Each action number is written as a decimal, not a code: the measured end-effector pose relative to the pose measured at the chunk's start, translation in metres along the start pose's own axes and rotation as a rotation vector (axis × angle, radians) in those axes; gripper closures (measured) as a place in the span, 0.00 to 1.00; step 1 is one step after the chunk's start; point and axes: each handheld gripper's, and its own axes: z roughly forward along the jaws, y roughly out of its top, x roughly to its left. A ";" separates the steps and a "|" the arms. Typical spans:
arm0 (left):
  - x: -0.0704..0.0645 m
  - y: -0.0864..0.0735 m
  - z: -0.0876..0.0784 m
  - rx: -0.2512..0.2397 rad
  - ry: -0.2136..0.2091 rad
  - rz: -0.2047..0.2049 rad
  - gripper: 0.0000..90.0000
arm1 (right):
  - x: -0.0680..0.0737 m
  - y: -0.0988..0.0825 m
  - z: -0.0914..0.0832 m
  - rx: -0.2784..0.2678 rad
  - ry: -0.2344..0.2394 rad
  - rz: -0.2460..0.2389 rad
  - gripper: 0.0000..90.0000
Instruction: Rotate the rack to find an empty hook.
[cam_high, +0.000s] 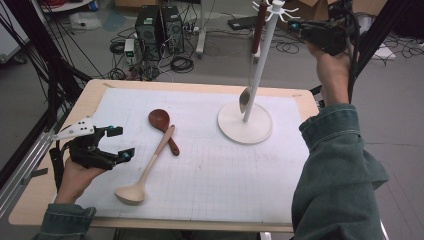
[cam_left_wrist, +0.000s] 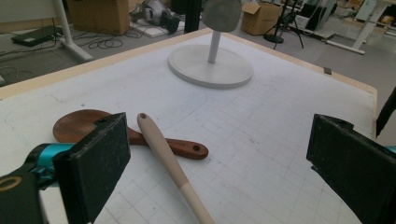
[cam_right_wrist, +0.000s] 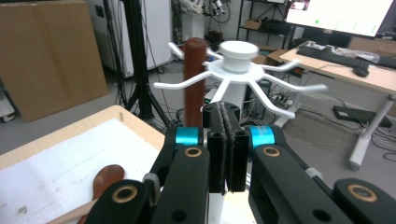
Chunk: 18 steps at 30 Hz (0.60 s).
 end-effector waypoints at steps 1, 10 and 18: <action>0.000 0.000 0.000 0.000 0.003 0.001 0.07 | 0.002 0.000 0.002 -0.001 0.007 -0.004 1.00; 0.001 0.000 -0.002 -0.001 0.004 0.002 0.07 | 0.019 0.006 0.018 0.027 0.016 -0.033 1.00; 0.000 0.001 -0.003 -0.003 0.000 0.004 0.07 | 0.027 0.011 0.025 0.023 0.011 -0.040 1.00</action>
